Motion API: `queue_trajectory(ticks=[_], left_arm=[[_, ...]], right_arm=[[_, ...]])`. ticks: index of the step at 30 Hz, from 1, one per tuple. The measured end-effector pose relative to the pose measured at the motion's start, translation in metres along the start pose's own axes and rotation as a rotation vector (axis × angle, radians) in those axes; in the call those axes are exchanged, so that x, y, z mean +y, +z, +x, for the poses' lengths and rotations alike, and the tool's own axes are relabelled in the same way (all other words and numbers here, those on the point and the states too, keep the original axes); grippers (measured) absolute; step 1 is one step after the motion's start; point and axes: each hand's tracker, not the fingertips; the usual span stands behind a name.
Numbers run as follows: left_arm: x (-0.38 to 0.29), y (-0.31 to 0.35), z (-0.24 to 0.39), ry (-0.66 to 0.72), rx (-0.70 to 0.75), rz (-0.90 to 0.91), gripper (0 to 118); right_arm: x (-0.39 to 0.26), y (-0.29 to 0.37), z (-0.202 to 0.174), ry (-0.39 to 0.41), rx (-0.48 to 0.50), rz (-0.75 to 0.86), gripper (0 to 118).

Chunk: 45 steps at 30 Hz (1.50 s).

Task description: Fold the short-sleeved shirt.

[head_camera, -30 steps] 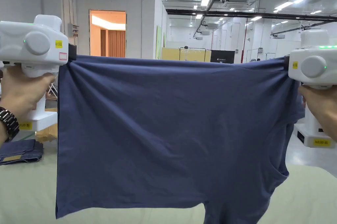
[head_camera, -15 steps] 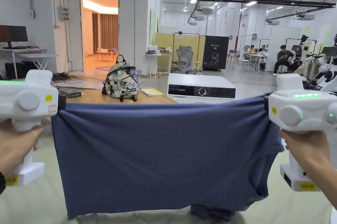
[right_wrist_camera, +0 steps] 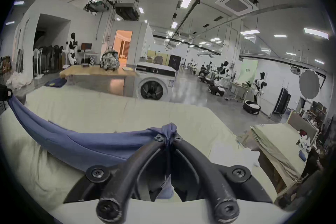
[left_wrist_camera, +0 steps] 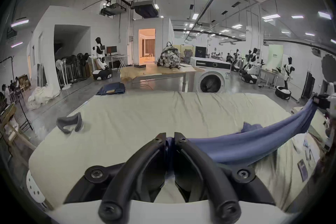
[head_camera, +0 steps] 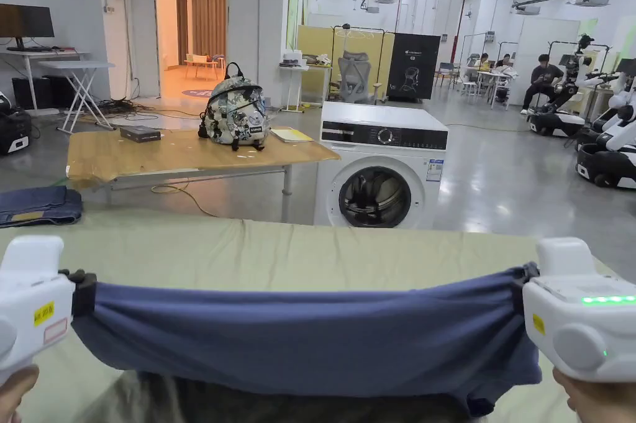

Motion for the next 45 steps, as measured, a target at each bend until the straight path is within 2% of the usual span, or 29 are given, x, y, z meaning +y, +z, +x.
queue_trajectory(ticks=[4,7,10,14,17,20,30,35,38,41,43,44,45], left_arm=[[-0.050,0.037,0.001,-0.001,-0.018,-0.060,1],[-0.089,0.053,-0.001,0.035,-0.020,-0.110,1],[-0.122,0.066,-0.001,0.062,-0.013,-0.152,1],[-0.155,0.073,-0.004,0.053,-0.011,-0.207,1],[-0.171,0.075,-0.008,0.082,-0.015,-0.245,1],[-0.187,0.072,-0.006,0.044,-0.011,-0.286,1],[-0.199,0.084,-0.003,-0.038,-0.007,-0.323,1],[-0.220,0.074,-0.002,-0.066,-0.003,-0.396,1],[-0.241,0.056,-0.005,-0.067,-0.003,-0.487,1],[-0.248,0.053,-0.006,-0.055,-0.009,-0.489,2],[-0.241,0.055,-0.010,-0.035,-0.011,-0.483,10],[-0.239,0.056,-0.012,-0.025,-0.015,-0.493,18],[-0.235,0.057,-0.014,-0.017,-0.010,-0.504,32]], right_arm=[[-0.046,0.025,0.004,-0.024,0.032,-0.072,1],[-0.081,0.044,-0.001,0.009,0.023,-0.119,1],[-0.115,0.058,-0.004,0.005,0.037,-0.180,1],[-0.157,0.069,-0.008,0.051,0.037,-0.262,1],[-0.185,0.073,-0.007,0.040,0.056,-0.336,1],[-0.210,0.077,-0.006,0.038,0.073,-0.408,1],[-0.233,0.096,-0.003,0.081,0.096,-0.526,1],[-0.246,0.084,-0.008,0.091,0.107,-0.578,1],[-0.259,0.070,-0.010,0.076,0.115,-0.619,2],[-0.270,0.059,-0.008,0.038,0.127,-0.664,3],[-0.269,0.059,-0.007,0.040,0.121,-0.651,9],[-0.263,0.059,-0.006,0.045,0.117,-0.656,19],[-0.258,0.059,-0.005,0.055,0.102,-0.657,47]])
